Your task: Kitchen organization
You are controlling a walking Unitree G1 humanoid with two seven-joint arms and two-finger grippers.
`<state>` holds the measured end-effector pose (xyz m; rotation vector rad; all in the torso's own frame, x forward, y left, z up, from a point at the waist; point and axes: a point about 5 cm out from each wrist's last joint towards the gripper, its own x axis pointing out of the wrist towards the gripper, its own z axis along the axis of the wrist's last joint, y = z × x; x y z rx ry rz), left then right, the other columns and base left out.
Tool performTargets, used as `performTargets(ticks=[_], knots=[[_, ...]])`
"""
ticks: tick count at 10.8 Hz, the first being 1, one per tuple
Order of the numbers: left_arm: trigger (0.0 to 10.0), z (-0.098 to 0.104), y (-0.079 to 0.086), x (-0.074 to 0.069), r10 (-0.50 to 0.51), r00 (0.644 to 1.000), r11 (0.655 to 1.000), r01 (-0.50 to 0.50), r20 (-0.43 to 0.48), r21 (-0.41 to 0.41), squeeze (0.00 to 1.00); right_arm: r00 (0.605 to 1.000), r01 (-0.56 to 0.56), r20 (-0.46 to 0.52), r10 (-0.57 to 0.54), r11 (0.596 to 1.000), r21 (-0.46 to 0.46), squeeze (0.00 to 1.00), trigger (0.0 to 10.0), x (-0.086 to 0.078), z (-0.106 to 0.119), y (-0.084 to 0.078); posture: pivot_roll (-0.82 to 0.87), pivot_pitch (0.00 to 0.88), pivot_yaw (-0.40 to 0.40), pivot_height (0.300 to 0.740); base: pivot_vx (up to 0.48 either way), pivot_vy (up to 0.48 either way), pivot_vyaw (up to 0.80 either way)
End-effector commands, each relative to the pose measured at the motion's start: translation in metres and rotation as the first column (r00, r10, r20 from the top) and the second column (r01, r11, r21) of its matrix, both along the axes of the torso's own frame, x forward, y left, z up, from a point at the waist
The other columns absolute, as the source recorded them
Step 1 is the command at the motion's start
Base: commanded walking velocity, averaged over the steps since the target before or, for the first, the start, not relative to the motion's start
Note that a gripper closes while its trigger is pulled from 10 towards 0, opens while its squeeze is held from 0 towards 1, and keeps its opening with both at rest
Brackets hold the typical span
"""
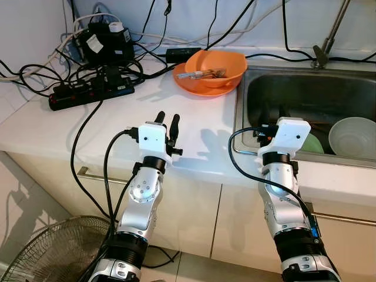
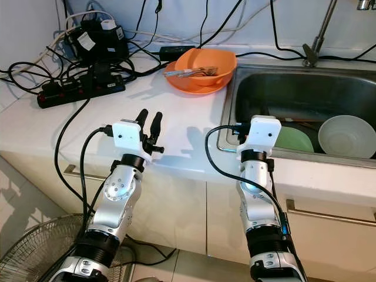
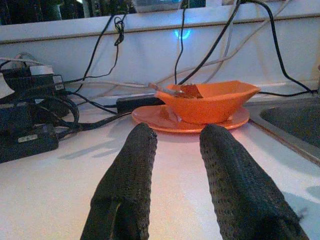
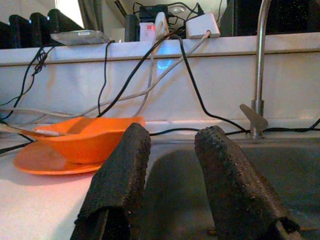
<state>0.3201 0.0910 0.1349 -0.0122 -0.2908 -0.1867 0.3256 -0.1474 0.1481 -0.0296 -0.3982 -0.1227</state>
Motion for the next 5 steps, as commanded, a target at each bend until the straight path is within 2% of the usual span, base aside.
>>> performTargets(ticks=[1, 5], knots=[[10.0, 0.0026, 0.0011, 0.0026, 0.013, 1.0, 1.0, -0.013, 0.014, 0.007, 0.0, 1.0, 0.002, -0.003, -0.002, 1.0, 0.008, 0.0, 10.0, 0.0012, -0.0004, -0.0001, 0.03, 0.0, 0.079, 0.74, 0.0, 0.0, 0.0], [10.0, 0.0028, 0.0006, 0.0049, 0.003, 1.0, 1.0, -0.003, 0.006, -0.006, 0.0, 1.0, 0.01, -0.017, -0.01, 1.0, 0.017, 0.0, 10.0, 0.003, -0.0008, -0.0023, 0.02, 0.0, 0.079, 0.74, 0.0, 0.0, 0.0]])
